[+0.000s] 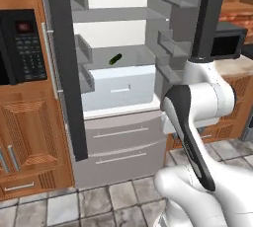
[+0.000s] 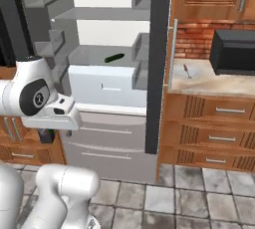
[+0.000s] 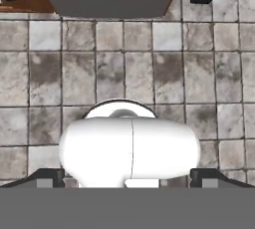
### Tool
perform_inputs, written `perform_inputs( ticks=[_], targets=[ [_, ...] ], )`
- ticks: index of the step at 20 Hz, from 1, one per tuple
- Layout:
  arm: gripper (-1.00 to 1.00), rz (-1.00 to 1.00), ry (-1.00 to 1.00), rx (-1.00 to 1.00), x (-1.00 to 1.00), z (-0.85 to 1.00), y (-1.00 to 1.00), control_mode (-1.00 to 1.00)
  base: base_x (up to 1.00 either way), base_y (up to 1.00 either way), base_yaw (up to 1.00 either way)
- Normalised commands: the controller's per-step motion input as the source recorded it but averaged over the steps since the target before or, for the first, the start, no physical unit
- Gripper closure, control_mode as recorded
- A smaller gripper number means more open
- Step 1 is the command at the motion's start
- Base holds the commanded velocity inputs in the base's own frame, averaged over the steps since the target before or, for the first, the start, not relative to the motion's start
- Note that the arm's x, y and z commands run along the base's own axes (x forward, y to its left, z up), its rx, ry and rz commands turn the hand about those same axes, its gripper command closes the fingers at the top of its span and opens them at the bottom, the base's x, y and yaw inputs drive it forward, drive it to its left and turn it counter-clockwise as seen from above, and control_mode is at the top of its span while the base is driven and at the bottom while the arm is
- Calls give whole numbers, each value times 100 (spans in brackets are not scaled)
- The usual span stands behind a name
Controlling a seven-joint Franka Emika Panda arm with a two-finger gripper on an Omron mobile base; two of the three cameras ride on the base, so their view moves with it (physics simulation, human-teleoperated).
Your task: Place the cold items (lemon wedge and cucumber) from the fridge in one tupperware on the dining counter. Place the warm items (hot dog and kebab skewer) in the stove area in another tupperware.
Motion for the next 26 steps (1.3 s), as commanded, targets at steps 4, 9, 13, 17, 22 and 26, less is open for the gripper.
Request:
perform_inputs(
  ticks=[4, 9, 13, 17, 22, 26],
  targets=[
    [-100, 0, 0, 0, 0, 0, 0, 100, 94, 0, -6],
    [-100, 0, 0, 0, 0, 0, 0, 100, 52, 15, 0],
    [-100, 0, 0, 0, 0, 0, 0, 100, 40, 24, 0],
    [-100, 0, 0, 0, 0, 0, 0, 100, 44, 14, 0],
    [-100, 0, 0, 0, 0, 0, 0, 100, 47, 12, 0],
    [-100, 0, 0, 0, 0, 0, 0, 100, 47, 16, 0]
  ],
)
